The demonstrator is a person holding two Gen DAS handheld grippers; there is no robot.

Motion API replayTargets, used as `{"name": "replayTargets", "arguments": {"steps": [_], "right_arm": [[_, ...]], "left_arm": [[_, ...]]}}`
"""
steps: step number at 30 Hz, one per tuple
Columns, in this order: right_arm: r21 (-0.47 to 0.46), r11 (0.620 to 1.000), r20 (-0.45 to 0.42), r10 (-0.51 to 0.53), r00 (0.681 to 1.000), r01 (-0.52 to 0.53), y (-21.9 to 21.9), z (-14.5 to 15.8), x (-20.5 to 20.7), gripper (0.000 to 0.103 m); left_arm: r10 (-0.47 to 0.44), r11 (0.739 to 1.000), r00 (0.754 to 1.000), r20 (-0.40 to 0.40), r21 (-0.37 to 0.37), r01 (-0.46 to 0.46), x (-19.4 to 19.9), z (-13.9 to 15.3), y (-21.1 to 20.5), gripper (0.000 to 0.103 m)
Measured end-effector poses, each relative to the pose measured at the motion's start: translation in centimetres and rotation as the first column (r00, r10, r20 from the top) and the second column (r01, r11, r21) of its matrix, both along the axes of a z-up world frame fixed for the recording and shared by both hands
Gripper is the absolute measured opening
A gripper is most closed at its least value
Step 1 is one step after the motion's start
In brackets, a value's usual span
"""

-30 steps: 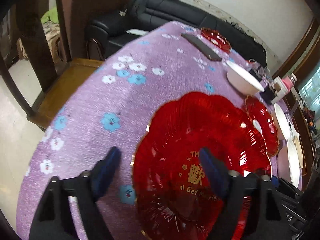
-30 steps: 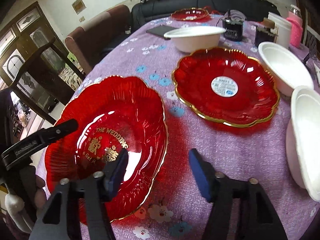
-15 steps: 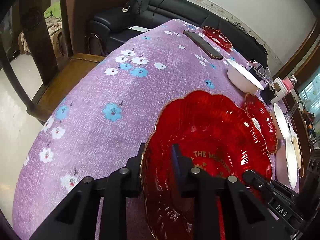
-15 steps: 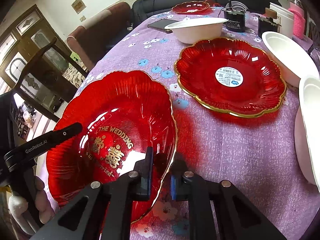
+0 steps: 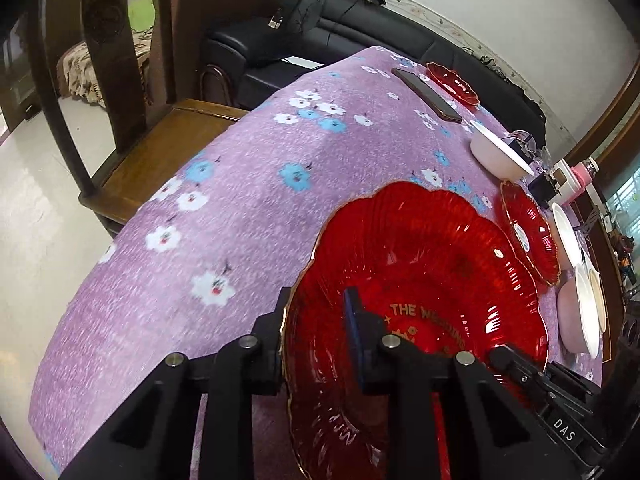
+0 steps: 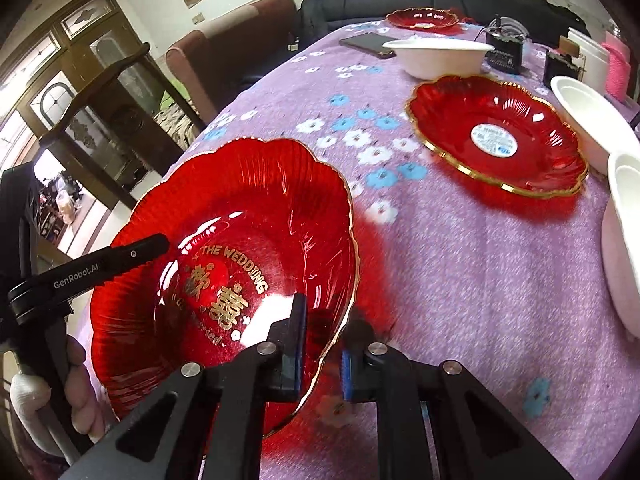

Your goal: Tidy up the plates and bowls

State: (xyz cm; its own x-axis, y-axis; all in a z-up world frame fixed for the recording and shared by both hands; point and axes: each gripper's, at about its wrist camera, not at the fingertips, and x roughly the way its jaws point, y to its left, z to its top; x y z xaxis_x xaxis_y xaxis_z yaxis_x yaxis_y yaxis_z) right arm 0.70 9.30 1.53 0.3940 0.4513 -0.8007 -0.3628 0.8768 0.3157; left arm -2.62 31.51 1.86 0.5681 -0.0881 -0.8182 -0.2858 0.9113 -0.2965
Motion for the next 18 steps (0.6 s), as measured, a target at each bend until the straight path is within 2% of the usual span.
{"name": "replayTargets", "arguments": {"steps": [4,6,12,15,18], "right_arm": [[0.008,1.0,-0.002,0.007,1.0,-0.007,0.1,-0.1,-0.7,0.015],[0.016,1.0,0.003,0.003,1.0,-0.003,0.1,0.0,-1.2,0.015],[0.029,1.0,0.075,0.002,0.997,-0.004,0.0,1.9,-2.4,0.015],[0.011,1.0,0.117,0.004,0.993,-0.005,0.1,2.8,-2.9,0.015],[0.012,1.0,0.117,0.007,0.993,-0.008,-0.1,2.9,-3.1,0.015]], "left_arm": [[0.008,1.0,1.0,0.011,0.023,-0.008,-0.9,0.2,-0.2,0.024],[0.017,0.999,0.999,0.035,0.04,-0.019,-1.5,0.7,-0.4,0.02],[0.027,0.998,0.994,0.105,0.055,-0.033,-2.8,2.8,-0.4,0.018],[0.028,0.998,0.993,0.114,0.047,-0.034,-3.0,3.3,-0.4,0.018],[0.029,0.998,0.993,0.114,0.05,-0.035,-3.2,3.4,-0.5,0.018]]}}
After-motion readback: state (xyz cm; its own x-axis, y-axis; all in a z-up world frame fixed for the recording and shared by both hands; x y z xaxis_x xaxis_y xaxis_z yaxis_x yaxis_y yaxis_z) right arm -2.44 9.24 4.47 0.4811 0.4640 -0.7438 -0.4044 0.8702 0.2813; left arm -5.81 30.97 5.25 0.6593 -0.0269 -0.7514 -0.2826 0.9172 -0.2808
